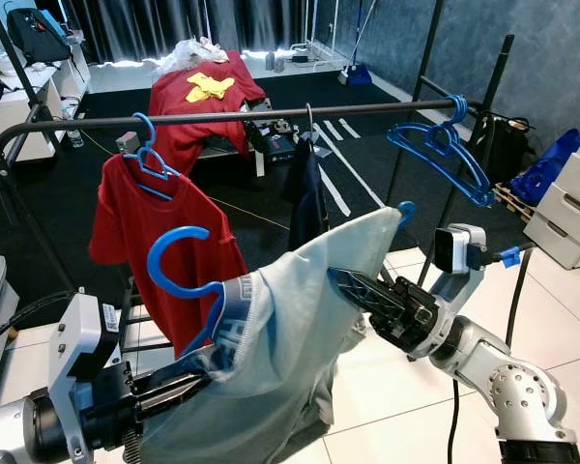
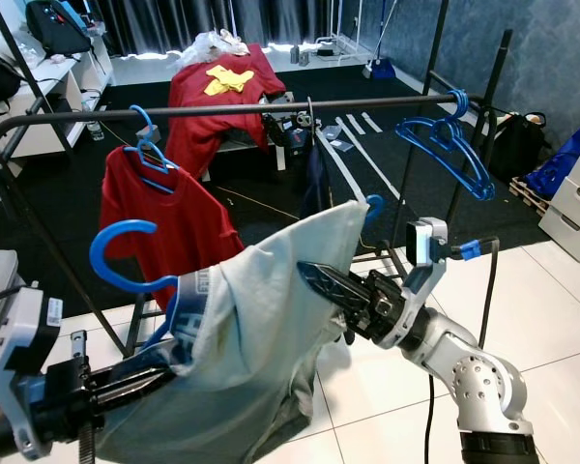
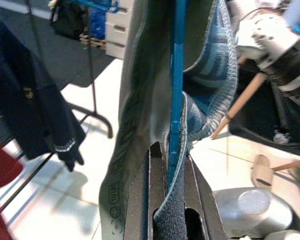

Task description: Hang hanger

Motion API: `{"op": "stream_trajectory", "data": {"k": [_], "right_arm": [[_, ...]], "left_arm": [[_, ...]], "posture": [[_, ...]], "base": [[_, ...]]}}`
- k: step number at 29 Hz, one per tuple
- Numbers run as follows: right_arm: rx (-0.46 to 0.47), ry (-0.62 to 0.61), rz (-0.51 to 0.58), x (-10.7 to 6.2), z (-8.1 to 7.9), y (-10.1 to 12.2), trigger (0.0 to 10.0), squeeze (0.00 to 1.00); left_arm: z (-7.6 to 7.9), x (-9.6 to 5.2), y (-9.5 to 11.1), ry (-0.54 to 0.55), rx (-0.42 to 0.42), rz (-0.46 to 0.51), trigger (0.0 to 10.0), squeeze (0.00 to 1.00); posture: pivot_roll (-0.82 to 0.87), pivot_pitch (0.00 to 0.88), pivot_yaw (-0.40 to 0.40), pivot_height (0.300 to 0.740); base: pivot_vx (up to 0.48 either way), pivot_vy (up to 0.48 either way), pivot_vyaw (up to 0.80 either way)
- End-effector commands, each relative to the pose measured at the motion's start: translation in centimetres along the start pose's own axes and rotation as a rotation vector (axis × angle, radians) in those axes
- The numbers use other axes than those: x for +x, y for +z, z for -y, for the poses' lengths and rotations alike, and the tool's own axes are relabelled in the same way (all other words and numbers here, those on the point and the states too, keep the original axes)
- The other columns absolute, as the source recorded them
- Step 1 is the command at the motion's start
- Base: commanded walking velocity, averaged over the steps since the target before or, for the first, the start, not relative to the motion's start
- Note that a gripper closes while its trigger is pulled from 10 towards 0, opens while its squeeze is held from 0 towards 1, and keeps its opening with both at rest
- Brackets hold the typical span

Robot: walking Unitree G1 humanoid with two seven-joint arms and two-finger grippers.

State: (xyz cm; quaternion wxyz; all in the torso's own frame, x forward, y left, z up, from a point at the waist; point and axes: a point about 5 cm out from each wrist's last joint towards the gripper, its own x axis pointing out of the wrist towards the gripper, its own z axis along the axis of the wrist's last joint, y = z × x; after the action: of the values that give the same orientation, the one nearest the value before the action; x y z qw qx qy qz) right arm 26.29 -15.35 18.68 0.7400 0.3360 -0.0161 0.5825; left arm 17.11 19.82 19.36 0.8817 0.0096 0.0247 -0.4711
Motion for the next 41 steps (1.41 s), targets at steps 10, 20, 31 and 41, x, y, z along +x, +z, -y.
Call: {"op": "stream_trajectory", "data": {"k": [10, 20, 31, 41], "right_arm": [[-0.04, -0.062, 0.022, -0.4, 0.5, 0.6, 0.0, 0.0], [-0.054, -0.085, 0.045, -0.5, 0.9, 1.1, 0.0, 0.0], [-0.052, -0.049, 0.049, -0.1, 0.5, 1.1, 0.0, 0.0], [-0.065, 0.0, 0.048, -0.1, 0.0, 1.9, 0.0, 0.0]], "left_arm": [[-1.4, -1.3, -0.8, 0.102, 0.019, -0.067, 10.0, 0.0], [-0.5, -0.7, 0.0, 0.016, -0.067, 0.056, 10.0, 1.0], [0.2, 0.1, -0.6, -0.024, -0.053, 0.038, 10.0, 0.18], [-0.9, -1.2, -0.4, 0.048, -0.084, 0.127, 10.0, 0.0]], "posture": [[-0.07, 0.0, 0.005, 0.74], [-0.06, 0.0, 0.003, 0.74], [-0.06, 0.0, 0.009, 0.74], [-0.07, 0.0, 0.008, 0.74]], "base": [[0.0, 0.0, 0.0], [0.0, 0.0, 0.0], [0.0, 0.0, 0.0], [0.0, 0.0, 0.0]]}}
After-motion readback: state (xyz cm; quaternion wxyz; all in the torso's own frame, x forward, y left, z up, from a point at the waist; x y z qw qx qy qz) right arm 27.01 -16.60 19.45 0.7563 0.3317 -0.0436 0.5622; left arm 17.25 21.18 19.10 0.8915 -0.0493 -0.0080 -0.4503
